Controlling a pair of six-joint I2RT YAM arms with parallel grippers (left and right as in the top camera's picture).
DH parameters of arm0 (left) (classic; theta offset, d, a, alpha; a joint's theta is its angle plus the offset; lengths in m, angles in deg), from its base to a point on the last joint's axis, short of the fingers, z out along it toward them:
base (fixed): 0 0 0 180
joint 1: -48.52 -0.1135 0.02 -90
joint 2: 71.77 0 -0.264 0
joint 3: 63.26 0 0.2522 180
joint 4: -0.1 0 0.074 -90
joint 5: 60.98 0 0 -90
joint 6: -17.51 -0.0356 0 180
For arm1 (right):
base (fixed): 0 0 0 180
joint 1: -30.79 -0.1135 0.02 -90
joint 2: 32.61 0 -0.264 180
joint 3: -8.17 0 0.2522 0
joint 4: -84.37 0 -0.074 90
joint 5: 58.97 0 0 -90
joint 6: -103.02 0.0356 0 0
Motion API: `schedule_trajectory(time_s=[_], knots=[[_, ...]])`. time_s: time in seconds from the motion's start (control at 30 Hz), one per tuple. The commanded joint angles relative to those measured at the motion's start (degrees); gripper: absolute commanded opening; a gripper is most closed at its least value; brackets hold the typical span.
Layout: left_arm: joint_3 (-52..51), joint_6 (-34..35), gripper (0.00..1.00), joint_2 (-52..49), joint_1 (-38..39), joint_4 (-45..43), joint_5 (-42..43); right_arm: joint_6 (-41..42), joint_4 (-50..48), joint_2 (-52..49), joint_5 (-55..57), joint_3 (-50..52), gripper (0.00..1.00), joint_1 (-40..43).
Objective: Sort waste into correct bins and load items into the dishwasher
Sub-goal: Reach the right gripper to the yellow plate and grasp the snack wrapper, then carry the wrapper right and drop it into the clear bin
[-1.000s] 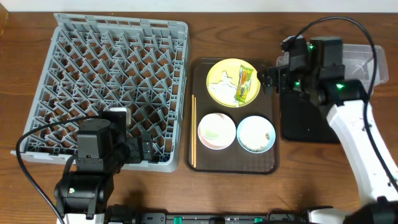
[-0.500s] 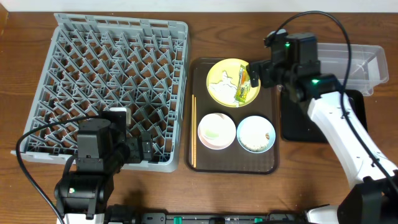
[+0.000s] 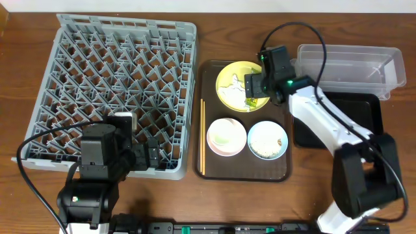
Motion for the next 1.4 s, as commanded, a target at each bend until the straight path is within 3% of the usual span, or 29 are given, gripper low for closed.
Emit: schedule_trajectory(time_s=[0.0, 0.4, 0.47, 0.63, 0.83, 1.17, 1.37], knots=[[1.0, 0.3, 0.99, 0.1, -0.1, -0.1, 0.7, 5.8, -0.8, -2.8, 1.9, -1.0, 0.76, -0.2], [1.0, 0.3, 0.98, 0.1, -0.1, 0.0, 0.7, 11.6, -3.5, -9.8, 1.2, -1.0, 0.73, -0.7], [1.0, 0.3, 0.98, 0.1, -0.1, 0.0, 0.7, 11.6, -3.8, -10.1, 1.3, -1.0, 0.69, -0.9], [1.0, 0.3, 0.98, 0.1, -0.1, 0.0, 0.7, 13.3, -4.5, -10.1, 1.2, -1.0, 0.44, -1.0], [1.0, 0.3, 0.98, 0.1, -0.1, 0.0, 0.7, 13.7, -4.2, -9.2, 1.2, -1.1, 0.01, -0.9], [1.0, 0.3, 0.98, 0.1, -0.1, 0.0, 0.7, 11.7, 0.6, 4.9, 4.0, -1.3, 0.01, 3.8], [1.0, 0.3, 0.98, 0.1, -0.1, 0.0, 0.7, 23.4, 0.5, 13.3, 14.2, -1.2, 0.01, 10.8]])
